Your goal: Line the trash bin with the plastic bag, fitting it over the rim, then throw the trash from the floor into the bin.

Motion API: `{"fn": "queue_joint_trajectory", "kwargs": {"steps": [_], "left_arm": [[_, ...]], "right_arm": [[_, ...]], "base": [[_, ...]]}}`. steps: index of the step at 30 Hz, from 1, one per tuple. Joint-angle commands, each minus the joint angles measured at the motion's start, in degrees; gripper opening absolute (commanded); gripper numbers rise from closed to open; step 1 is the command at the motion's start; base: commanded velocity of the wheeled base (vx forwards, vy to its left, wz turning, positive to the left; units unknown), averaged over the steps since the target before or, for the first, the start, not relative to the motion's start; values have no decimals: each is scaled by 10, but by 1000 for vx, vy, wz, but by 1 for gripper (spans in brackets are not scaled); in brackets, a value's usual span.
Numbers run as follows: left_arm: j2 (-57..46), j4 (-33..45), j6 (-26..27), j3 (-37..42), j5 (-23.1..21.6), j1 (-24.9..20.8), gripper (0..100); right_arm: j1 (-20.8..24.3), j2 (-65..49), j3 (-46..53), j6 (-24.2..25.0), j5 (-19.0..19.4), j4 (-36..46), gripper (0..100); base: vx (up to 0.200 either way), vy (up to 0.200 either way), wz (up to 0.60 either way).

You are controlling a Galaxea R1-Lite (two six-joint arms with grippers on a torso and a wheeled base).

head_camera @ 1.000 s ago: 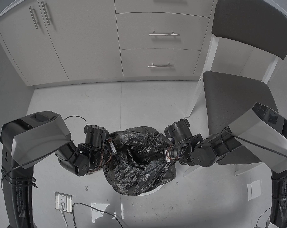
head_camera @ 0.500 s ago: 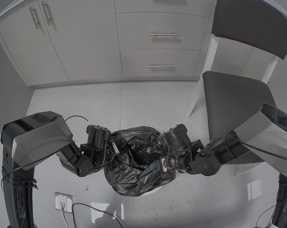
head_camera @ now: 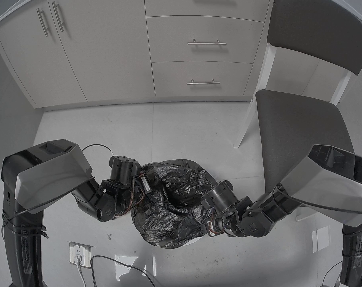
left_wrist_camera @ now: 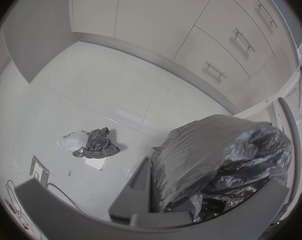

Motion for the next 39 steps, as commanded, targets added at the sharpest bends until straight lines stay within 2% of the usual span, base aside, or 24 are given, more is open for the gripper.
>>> {"fn": "queue_joint_trajectory", "kwargs": {"steps": [1, 22, 27, 30, 31, 34, 39], "left_arm": [[3, 0, 0, -4, 0, 2, 0], [1, 1, -1, -3, -1, 2, 0], [1, 1, -1, -1, 0, 2, 0], [0, 1, 0, -1, -1, 3, 0], [0, 3, 0, -2, -1, 3, 0], [-2, 6, -1, -3, -2, 2, 0], [-3, 13, 4, -4, -5, 1, 0]], "right_arm": [[4, -17, 52, 1, 0, -5, 100], [-7, 12, 97, 2, -7, -29, 100], [-10, -22, 95, 3, -5, -44, 100], [0, -71, 101, 2, -5, -38, 100], [18, -121, 98, 0, -6, -16, 100], [22, -158, 69, -3, -6, 31, 100], [19, -134, 8, -8, -2, 46, 100]], "base": [[0, 0, 0], [0, 0, 0], [0, 0, 0], [0, 0, 0], [0, 0, 0], [0, 0, 0], [0, 0, 0]]}}
